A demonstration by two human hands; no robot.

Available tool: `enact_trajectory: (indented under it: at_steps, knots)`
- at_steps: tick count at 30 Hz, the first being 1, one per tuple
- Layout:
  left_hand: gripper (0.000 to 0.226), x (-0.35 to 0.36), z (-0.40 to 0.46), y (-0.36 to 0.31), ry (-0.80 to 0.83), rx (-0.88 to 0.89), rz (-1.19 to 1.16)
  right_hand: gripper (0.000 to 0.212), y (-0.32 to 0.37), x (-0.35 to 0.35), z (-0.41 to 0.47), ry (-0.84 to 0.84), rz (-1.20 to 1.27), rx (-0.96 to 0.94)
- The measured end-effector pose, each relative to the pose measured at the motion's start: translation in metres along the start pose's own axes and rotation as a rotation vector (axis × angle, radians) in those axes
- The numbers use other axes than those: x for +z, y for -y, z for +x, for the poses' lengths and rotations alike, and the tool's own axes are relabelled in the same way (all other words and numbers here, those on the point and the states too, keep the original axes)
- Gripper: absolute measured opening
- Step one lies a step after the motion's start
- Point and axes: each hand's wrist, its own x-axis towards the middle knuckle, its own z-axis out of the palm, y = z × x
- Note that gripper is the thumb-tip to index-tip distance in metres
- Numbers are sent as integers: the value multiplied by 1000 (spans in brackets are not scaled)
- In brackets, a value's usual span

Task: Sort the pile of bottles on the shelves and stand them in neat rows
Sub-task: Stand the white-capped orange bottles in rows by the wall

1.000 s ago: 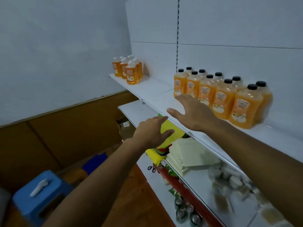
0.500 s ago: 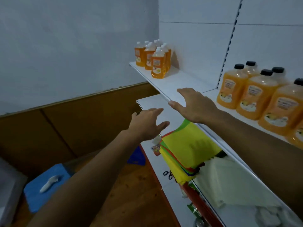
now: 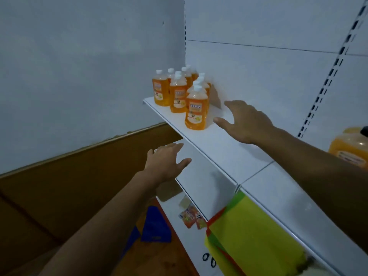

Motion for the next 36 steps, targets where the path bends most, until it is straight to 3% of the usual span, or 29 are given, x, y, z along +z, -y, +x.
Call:
enact_trajectory:
  at_steps: [6, 10, 16, 21, 30, 36]
  knots:
    - [72, 4, 84, 22, -18, -70, -95, 82, -2, 33, 88, -3, 128, -40]
    - [79, 3, 133, 32, -13, -91, -322, 81, 3, 50, 130, 0, 272, -133]
    - [69, 13, 191, 38, 0, -41, -555, 79, 4, 73, 162, -36, 373, -57]
    - [49, 23, 222, 42, 1, 91, -576, 65, 10, 76, 170, -94, 366, 54]
    - [41, 44, 232, -5, -16, 403, -546, 51, -33, 58, 134, -67, 164, 298]
    - [54, 55, 246, -73, 46, 579, -614, 50, -73, 35, 92, -192, 91, 471]
